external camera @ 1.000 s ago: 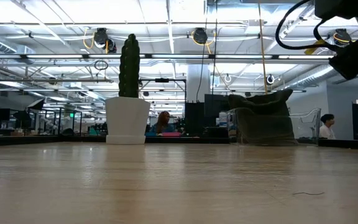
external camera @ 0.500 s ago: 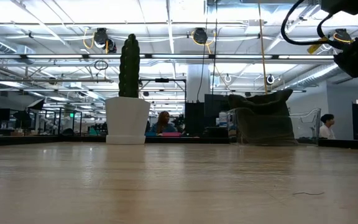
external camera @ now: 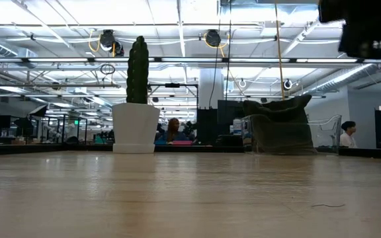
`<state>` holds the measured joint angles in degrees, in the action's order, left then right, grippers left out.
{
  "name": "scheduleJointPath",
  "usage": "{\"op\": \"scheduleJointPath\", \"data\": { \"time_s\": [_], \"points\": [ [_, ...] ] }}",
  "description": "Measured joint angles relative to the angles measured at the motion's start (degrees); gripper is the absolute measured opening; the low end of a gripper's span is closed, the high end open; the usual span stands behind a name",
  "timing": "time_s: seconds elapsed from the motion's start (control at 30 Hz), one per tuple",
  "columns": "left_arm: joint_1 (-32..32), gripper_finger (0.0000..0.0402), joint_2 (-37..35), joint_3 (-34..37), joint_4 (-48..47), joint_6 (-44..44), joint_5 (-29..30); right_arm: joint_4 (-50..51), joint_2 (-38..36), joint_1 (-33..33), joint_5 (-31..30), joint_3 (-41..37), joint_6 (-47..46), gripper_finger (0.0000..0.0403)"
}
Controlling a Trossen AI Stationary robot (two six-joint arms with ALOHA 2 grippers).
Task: Pick & Place hat
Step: Return to Home Position
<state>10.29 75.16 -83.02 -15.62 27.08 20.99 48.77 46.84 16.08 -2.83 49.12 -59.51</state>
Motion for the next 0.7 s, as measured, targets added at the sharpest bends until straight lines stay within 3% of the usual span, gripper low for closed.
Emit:
{"op": "scheduleJointPath", "data": {
  "time_s": [0.2, 0.27, 0.37, 0.5, 0.7],
  "points": [
    [-1.31, 0.0076, -0.08, 0.00, 1.37, 0.95, 2.53, -9.45, -3.21, 0.19, -2.76, 0.00, 10.32, 0.0000],
    [-1.44, 0.0076, -0.23, -0.02, -2.76, 1.29, 2.21, -10.42, -5.36, 1.34, -5.27, -0.01, 11.83, 0.0000],
    [0.67, 0.0074, -1.52, 0.09, -10.62, 3.26, 6.94, -11.21, -9.20, 2.92, -8.85, 0.00, 13.70, 0.0000],
    [3.02, 0.0047, -3.48, 0.02, -13.06, 4.80, 11.14, -11.36, -13.94, 3.48, -9.44, 0.00, 14.93, 0.0000],
    [3.63, 0.0007, -3.74, 0.02, -10.51, 3.56, 11.23, -11.12, -18.72, 3.50, -13.04, -0.03, 17.03, 0.0000]
  ]
}}
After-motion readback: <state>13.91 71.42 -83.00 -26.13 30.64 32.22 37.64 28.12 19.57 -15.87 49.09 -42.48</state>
